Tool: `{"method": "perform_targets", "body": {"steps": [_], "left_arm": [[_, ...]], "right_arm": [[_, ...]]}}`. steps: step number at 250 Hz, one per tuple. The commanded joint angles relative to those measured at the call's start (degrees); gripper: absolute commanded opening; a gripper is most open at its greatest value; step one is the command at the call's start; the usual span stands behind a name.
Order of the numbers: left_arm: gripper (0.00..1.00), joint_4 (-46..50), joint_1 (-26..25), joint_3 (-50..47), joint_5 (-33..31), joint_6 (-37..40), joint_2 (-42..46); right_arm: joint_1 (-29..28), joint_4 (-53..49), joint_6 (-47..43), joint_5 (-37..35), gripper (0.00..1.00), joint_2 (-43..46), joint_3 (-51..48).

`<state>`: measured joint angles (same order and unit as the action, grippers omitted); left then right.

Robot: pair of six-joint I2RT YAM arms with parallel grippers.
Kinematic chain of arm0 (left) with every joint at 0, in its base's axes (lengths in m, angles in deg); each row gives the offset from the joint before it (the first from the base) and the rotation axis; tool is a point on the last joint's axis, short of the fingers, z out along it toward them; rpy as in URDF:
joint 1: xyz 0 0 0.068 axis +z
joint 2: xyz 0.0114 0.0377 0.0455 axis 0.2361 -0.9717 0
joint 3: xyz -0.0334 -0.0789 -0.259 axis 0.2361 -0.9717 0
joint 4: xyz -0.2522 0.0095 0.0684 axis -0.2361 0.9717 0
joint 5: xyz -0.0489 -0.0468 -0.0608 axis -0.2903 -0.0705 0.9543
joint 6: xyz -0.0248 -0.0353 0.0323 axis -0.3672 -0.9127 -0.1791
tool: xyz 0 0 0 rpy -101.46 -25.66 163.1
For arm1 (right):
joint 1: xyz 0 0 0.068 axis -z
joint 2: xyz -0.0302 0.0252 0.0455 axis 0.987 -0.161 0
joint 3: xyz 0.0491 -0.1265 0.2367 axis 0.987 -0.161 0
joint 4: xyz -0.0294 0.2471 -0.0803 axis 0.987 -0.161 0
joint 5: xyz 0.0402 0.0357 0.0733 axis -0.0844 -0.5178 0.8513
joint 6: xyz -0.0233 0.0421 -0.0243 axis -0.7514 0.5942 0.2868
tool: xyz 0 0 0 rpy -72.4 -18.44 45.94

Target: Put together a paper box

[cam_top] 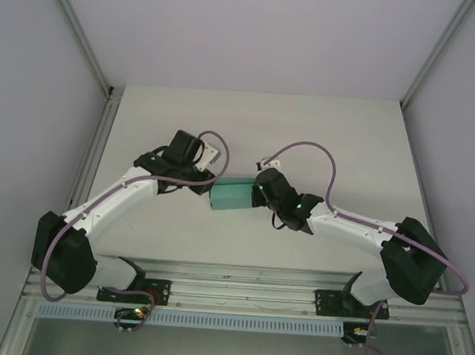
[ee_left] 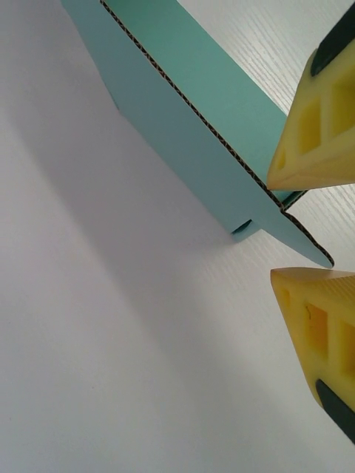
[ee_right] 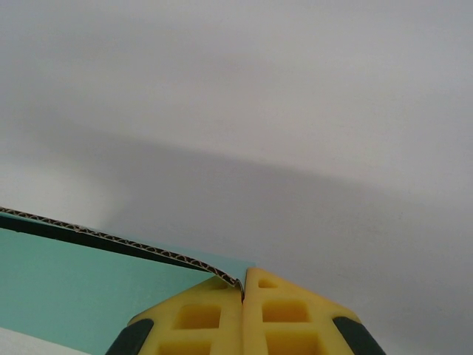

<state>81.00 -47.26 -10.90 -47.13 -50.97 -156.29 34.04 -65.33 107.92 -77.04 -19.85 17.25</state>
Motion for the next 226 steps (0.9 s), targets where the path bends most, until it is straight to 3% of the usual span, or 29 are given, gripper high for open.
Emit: {"method": "perform_targets", "body": {"steps": [1, 35, 71, 89, 114, 127, 170, 226], "left_arm": [[0.33, 0.74, 0.21, 0.52, 0.52, 0.72, -1.5], [0.3, 0.93, 0.25, 0.94, -0.32, 1.14, -2.27], [0.16, 0.74, 0.28, 1.19, 1.01, 0.24, -2.35], [0.16, 0.84, 0.15, 1.36, 1.36, -1.45, -2.09], [0.12, 1.54, 0.1, 2.22, 0.69, -7.4, -2.39], [0.02, 1.86, 0.1, 2.7, 0.23, -13.03, -2.66], [0.04, 4.39, -0.4, 2.24, -3.27, -25.85, -1.83], [0.0, 2.07, -1.11, -1.23, -4.17, -30.38, -2.6]], "right_arm": [[-0.94, -11.97, 0.61, 2.95, 0.0, -3.24, -2.3], [-0.89, -12.13, 0.3, 3.4, 0.0, -3.41, -2.14], [-0.96, -12.43, 0.26, 3.49, 0.0, -3.7, -1.95], [-0.96, -12.6, 0.3, 3.42, 0.0, -3.72, -1.78], [-1.14, -13.11, 0.63, 3.4, 0.0, -3.68, -1.47], [-1.23, -13.5, 1.15, 3.16, 0.0, -3.68, -1.29], [-2.32, -16.11, 3.07, 0.76, 0.0, -3.81, -0.01], [-2.69, -16.12, 3.86, -0.04, 0.0, -3.29, 0.07]]}}
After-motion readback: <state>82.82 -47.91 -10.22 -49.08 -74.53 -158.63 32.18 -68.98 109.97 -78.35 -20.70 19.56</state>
